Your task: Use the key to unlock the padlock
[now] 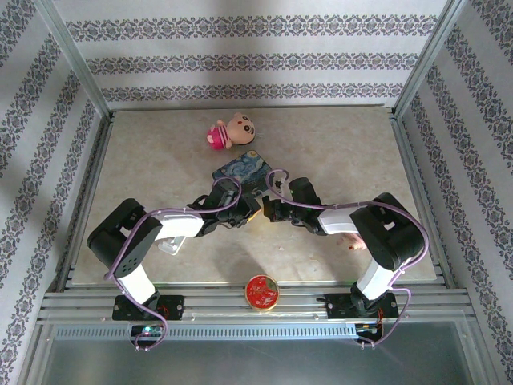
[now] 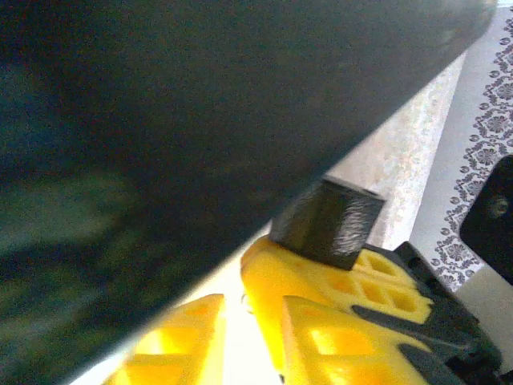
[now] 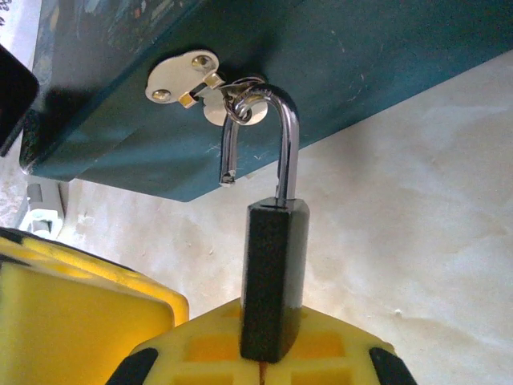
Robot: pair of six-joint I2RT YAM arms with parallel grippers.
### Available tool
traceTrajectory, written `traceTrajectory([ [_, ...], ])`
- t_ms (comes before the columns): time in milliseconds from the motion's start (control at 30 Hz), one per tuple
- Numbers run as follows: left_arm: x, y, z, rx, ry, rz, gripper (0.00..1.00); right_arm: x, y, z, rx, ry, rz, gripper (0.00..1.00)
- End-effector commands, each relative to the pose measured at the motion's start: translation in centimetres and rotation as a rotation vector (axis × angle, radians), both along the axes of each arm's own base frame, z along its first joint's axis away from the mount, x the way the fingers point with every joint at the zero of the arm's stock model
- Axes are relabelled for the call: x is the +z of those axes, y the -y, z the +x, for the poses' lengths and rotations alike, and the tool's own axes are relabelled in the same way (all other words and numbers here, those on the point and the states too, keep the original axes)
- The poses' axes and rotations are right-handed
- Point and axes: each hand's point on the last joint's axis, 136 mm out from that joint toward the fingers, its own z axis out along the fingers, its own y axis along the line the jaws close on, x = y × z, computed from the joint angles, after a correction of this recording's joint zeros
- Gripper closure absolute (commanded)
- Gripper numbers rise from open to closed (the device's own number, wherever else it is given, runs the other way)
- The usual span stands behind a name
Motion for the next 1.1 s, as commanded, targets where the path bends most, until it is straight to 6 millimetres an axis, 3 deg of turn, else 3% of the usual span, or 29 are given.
traceTrajectory([
  [0,0.5,-0.8,0.1,0.035,-0.010,-0.016,0.72,1.6,0.4,0.9,-0.036,0.060,0.023,1.00],
  [233,1.5,-2.1,0.0,0.067,0.019,-0.005,0.56,1.7,0.6,1.0,-0.049,0.065,0.016,1.00],
  [500,2.6,-3.8,-0.4,0.090,0.073,0.029,0.20,2.1,0.6,1.2,-0.056,0.076,0.016,1.00],
  [600,2.9,-4.7,-0.6,0.092,0.092,0.073,0.00,2.3,0.5,1.2,-0.055,0.077,0.016,1.00],
  [833,4.3,-8.1,-0.7,0.108,0.177,0.250,0.01,2.2,0.3,1.0,-0.071,0.069,0.008,1.00],
  [1067,7.1,-13.3,-0.3,0.180,0.317,0.465,0.01,1.8,-0.1,1.1,-0.086,0.052,-0.008,1.00],
])
